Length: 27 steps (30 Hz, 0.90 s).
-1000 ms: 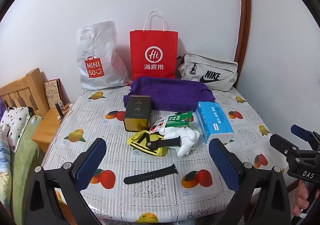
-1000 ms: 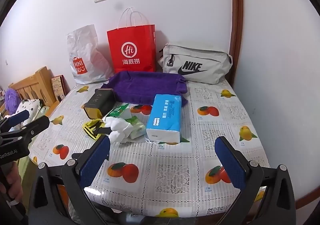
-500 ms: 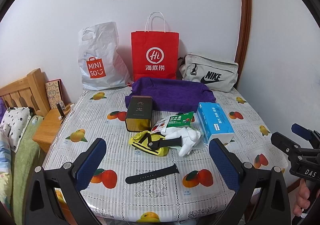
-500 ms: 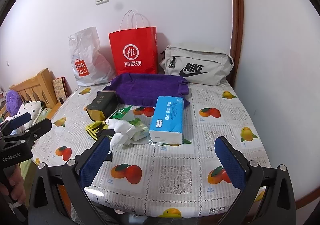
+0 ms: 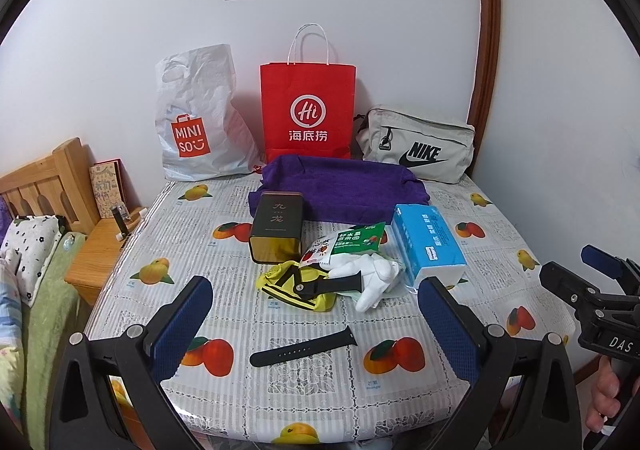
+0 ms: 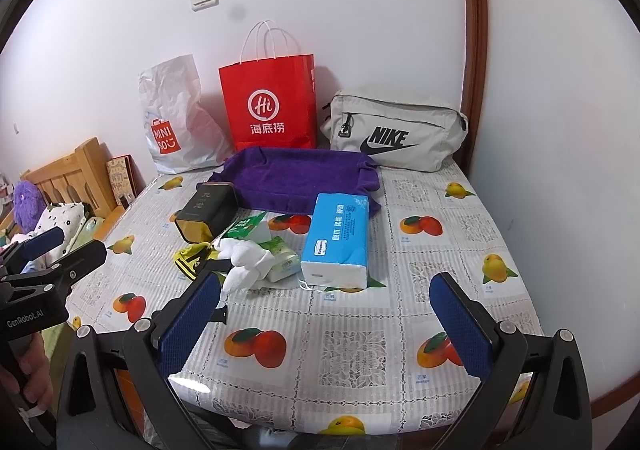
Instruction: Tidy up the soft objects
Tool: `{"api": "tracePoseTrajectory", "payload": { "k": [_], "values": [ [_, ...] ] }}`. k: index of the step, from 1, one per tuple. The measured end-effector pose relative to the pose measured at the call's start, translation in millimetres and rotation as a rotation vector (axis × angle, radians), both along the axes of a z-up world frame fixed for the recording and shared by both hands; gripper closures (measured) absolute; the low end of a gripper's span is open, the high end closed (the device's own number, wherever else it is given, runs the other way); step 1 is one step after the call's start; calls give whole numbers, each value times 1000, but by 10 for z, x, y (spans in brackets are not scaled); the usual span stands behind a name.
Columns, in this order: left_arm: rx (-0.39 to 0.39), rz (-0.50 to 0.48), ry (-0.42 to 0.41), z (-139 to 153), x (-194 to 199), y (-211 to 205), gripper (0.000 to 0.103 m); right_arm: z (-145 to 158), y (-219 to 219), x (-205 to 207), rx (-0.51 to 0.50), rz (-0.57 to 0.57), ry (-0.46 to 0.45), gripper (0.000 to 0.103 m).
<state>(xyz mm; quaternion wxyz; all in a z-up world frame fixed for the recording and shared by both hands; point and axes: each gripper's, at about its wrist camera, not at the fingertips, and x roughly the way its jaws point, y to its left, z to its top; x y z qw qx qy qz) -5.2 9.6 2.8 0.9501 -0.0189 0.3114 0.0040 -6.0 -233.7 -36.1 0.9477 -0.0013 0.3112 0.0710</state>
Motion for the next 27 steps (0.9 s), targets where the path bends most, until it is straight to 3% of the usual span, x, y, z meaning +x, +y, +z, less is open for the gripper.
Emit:
{"api": "tracePoseTrajectory", "payload": {
  "k": [27],
  "values": [
    [3, -1, -1, 22, -7, -25, 0, 1, 55, -5, 3, 13, -3, 0]
  ]
}}
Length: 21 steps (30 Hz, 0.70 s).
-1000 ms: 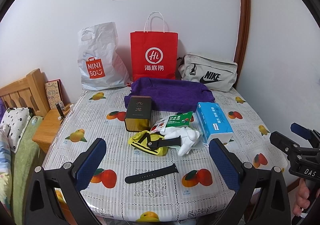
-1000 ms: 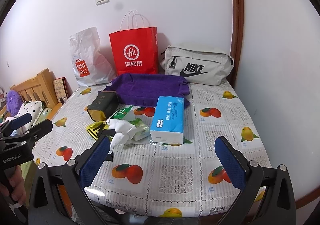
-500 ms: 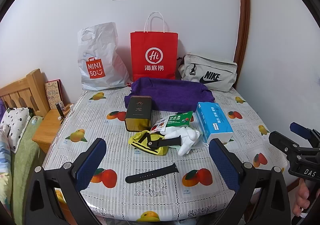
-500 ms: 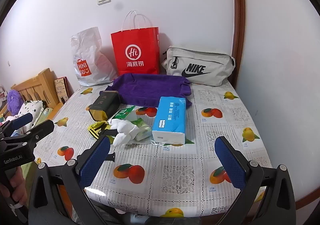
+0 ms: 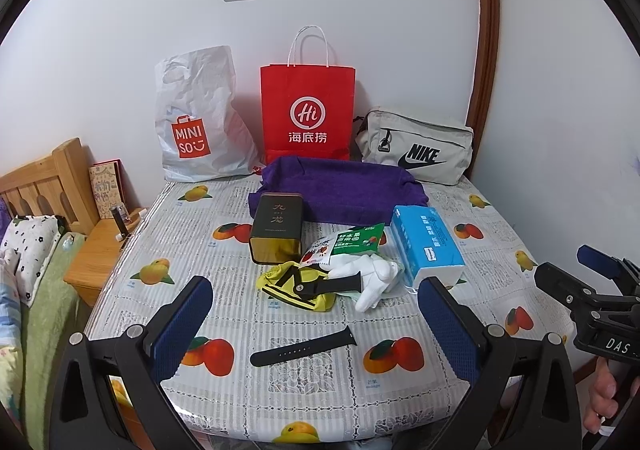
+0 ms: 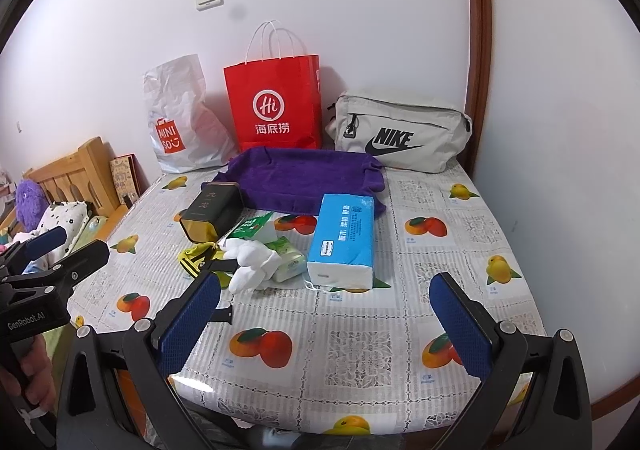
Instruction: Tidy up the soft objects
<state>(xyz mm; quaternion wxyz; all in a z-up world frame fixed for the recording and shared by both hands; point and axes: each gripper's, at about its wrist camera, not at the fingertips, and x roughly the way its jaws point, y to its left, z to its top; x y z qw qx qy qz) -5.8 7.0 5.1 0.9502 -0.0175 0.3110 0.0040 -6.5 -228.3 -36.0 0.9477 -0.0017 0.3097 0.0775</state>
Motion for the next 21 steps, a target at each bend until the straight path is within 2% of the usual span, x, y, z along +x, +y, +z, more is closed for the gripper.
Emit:
{"api": "tracePoseTrajectory", "payload": {
  "k": [21],
  "values": [
    [-13, -17, 2, 5, 0, -11, 0, -5, -15, 9, 9, -6, -1, 0]
  ]
}}
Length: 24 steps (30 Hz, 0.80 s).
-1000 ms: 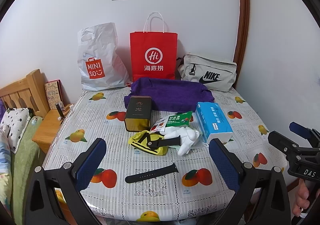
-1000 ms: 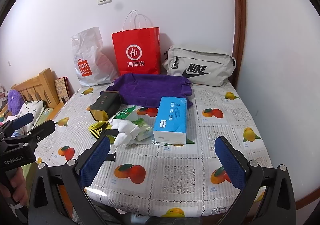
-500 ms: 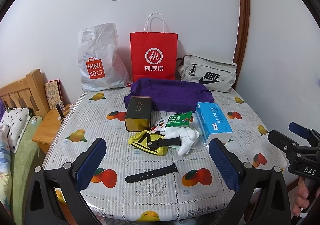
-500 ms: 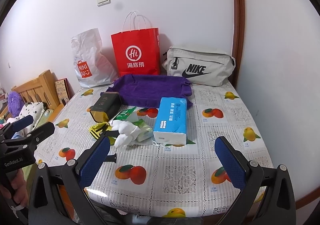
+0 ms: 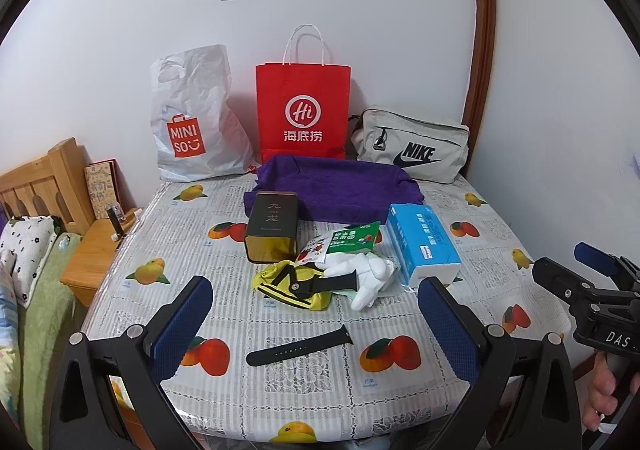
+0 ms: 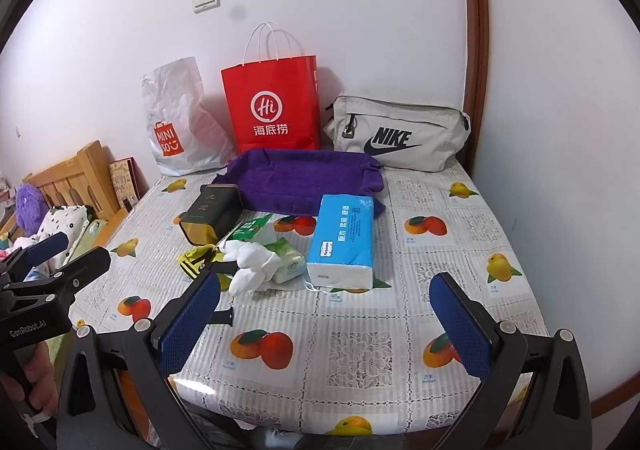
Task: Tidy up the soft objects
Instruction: 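Lower the left gripper onto the black watch strap and close it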
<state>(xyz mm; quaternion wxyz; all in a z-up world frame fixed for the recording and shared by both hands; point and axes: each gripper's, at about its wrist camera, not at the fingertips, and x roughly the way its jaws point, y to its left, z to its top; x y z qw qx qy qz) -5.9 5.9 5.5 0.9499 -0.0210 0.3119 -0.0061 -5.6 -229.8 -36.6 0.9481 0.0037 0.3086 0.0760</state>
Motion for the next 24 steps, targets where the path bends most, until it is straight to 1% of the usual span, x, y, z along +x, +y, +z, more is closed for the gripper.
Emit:
{"api": "tracePoseTrajectory", "payload": {
  "k": [5, 11, 15, 22, 24],
  "values": [
    [2, -1, 20, -65, 77, 14, 0, -21, 0, 12, 4, 1, 1, 0],
    [-8, 7, 53, -197, 185, 140, 0, -52, -37, 70, 13, -3, 5, 0],
    [-8, -3, 49, -278, 227, 209, 0, -90, -43, 138, 20, -3, 10, 0],
    [28, -22, 74, -559, 343, 317, 0, -265, -10, 304, 11, 1, 45, 0],
    [27, -29, 99, -677, 390, 388, 0, -330, 11, 352, 3, 8, 59, 0]
  ]
}}
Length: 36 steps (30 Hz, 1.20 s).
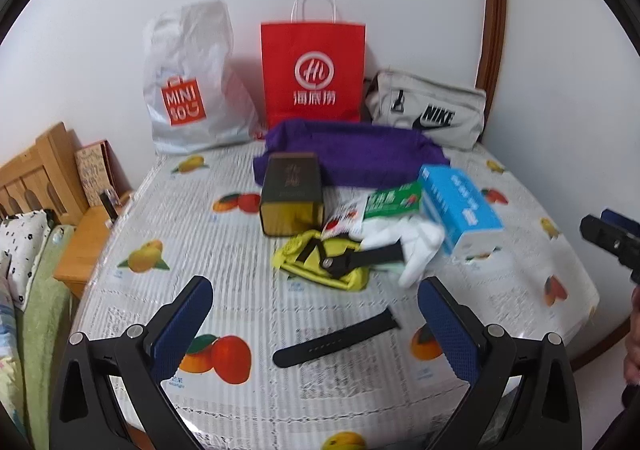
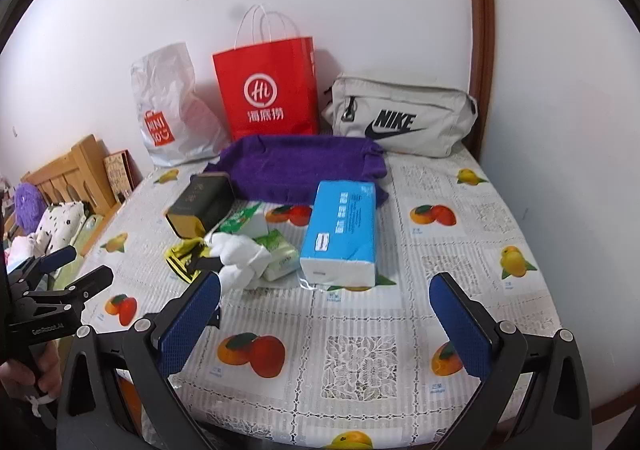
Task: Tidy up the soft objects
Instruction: 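Lower the left gripper onto the black watch strap and close it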
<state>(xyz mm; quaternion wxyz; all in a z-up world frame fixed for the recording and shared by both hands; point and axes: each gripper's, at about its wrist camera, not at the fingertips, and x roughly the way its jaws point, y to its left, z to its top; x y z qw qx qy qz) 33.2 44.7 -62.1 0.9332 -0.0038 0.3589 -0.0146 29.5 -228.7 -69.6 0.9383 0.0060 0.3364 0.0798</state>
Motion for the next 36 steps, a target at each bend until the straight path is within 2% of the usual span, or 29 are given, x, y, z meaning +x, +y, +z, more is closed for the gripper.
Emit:
{"api": "tracePoseTrajectory", "payload": {
  "k": [6, 13, 19, 22, 29, 36],
  "values": [
    [17, 18, 76, -377, 101, 141, 0, -177, 91, 189, -3, 11, 33, 0],
    [46, -76, 162, -785, 200, 74, 0, -375, 234, 367, -9, 41, 67, 0],
    [153, -161, 211, -1114, 273, -5, 0, -555, 271, 517, -17, 46, 115, 0],
    [137, -188, 228, -1199, 339, 0, 0, -623, 278, 595, -18, 41, 133, 0],
    [94, -305, 213, -1253, 521, -132, 0, -740, 317, 742, -39, 31, 162, 0],
    [92, -342, 232, -1258, 649, -184, 0, -792, 272, 835, -25, 28, 173, 0]
  ]
}}
